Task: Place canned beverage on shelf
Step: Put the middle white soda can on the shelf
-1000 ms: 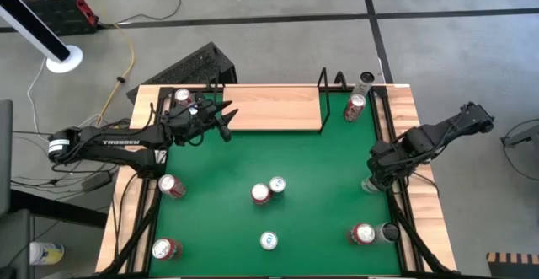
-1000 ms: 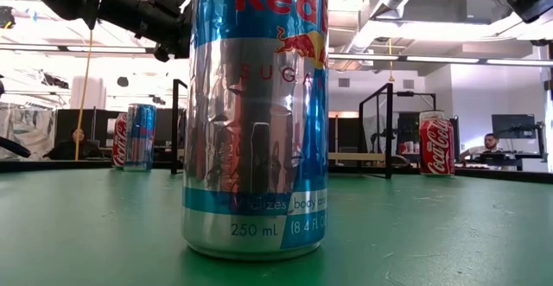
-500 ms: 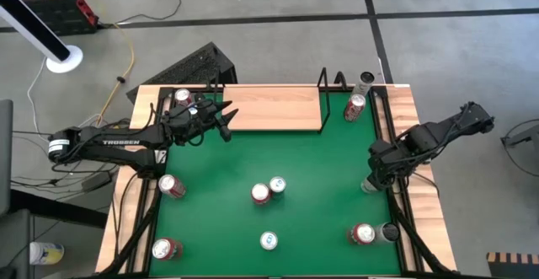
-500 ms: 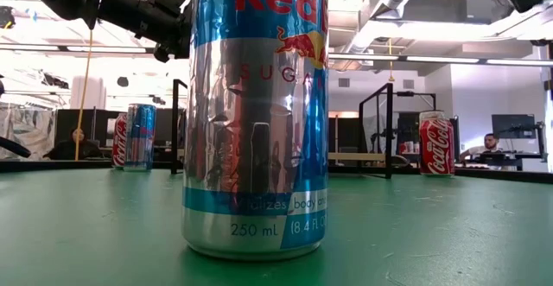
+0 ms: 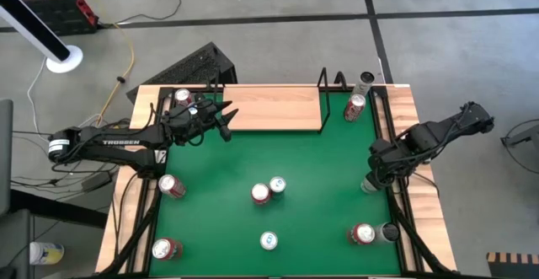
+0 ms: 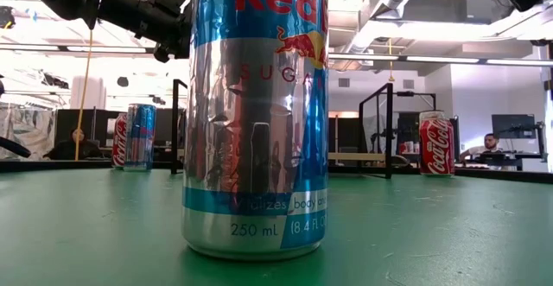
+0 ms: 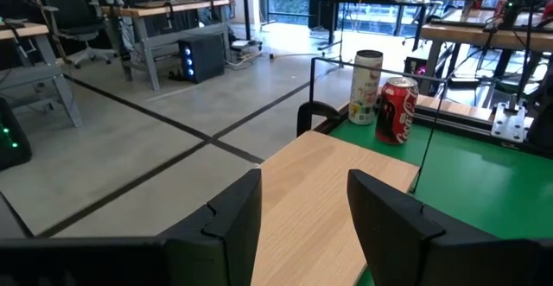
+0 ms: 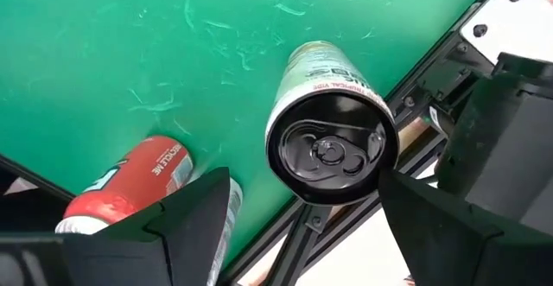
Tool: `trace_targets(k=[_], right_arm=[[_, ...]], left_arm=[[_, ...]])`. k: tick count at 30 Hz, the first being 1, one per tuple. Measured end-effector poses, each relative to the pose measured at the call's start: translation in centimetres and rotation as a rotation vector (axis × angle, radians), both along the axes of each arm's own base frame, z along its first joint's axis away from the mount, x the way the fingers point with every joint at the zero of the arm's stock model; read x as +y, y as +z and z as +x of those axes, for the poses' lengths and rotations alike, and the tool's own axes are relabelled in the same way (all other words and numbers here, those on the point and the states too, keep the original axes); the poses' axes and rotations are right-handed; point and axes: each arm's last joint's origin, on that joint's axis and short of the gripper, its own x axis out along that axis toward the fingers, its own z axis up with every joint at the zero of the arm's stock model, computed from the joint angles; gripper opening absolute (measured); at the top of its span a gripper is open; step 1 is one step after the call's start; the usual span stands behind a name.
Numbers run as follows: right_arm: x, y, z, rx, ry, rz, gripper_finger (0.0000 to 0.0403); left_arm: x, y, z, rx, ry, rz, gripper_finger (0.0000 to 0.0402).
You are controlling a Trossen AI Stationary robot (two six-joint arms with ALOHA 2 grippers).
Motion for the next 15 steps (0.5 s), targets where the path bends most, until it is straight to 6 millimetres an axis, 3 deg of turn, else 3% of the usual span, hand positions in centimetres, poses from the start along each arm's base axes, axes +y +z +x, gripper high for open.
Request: trace_targets(k=[15], right_arm=[[0.62, -0.34, -0.36, 0.049, -0.248, -0.003, 0.0321]], left_arm=[[0.00, 0.00, 0.00, -0.001, 0.000, -0.001, 0.0158]])
